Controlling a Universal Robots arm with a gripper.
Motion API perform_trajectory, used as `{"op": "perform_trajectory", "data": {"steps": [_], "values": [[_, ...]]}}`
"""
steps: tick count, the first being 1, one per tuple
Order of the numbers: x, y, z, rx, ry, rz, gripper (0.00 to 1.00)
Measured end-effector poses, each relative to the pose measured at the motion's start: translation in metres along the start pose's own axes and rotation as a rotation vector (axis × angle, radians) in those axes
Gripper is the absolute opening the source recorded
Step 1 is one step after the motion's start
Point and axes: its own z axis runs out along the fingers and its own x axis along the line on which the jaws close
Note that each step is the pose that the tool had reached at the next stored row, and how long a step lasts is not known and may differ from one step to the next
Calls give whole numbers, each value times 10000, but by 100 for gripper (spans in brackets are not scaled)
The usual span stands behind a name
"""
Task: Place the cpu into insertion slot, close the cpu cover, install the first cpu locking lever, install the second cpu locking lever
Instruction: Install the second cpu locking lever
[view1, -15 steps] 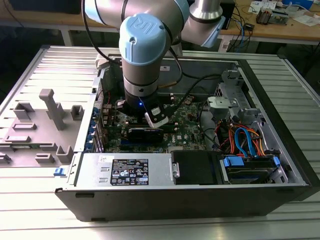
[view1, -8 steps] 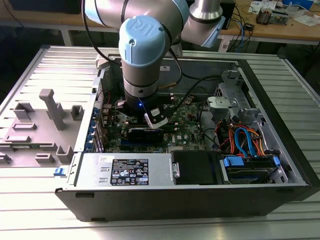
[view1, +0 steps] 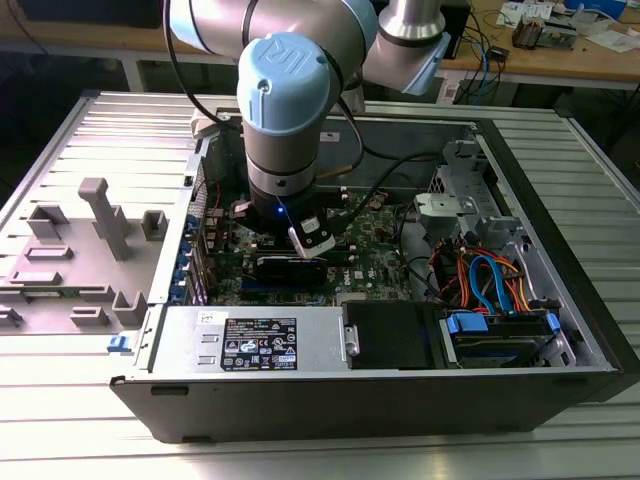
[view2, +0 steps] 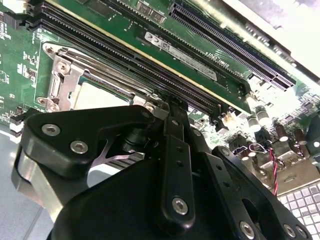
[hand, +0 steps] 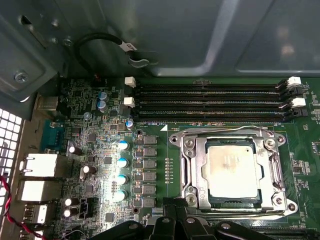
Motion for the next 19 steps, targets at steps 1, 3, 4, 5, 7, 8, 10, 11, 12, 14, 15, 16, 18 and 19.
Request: {"op": "perform_trajectory", "data": {"steps": [1,3,4,5,7,8,10,11,12,14,15,16,18,19], "values": [[0,0,-2,1,1,0,11],[1,1,-4,14,2,1,11],[1,1,-5,22,2,1,11],[1,2,-4,57,2,2,11],[1,2,-8,111,3,3,11],[1,3,-14,118,4,3,11],[1,7,-27,117,1,2,11],[2,8,-34,117,1,2,11],[2,13,-51,117,3,2,11],[3,23,-86,115,2,2,11],[3,27,-99,116,2,3,11],[4,33,-121,116,3,2,11],[4,43,-159,116,3,2,11],[5,50,-184,115,2,3,11]]}}
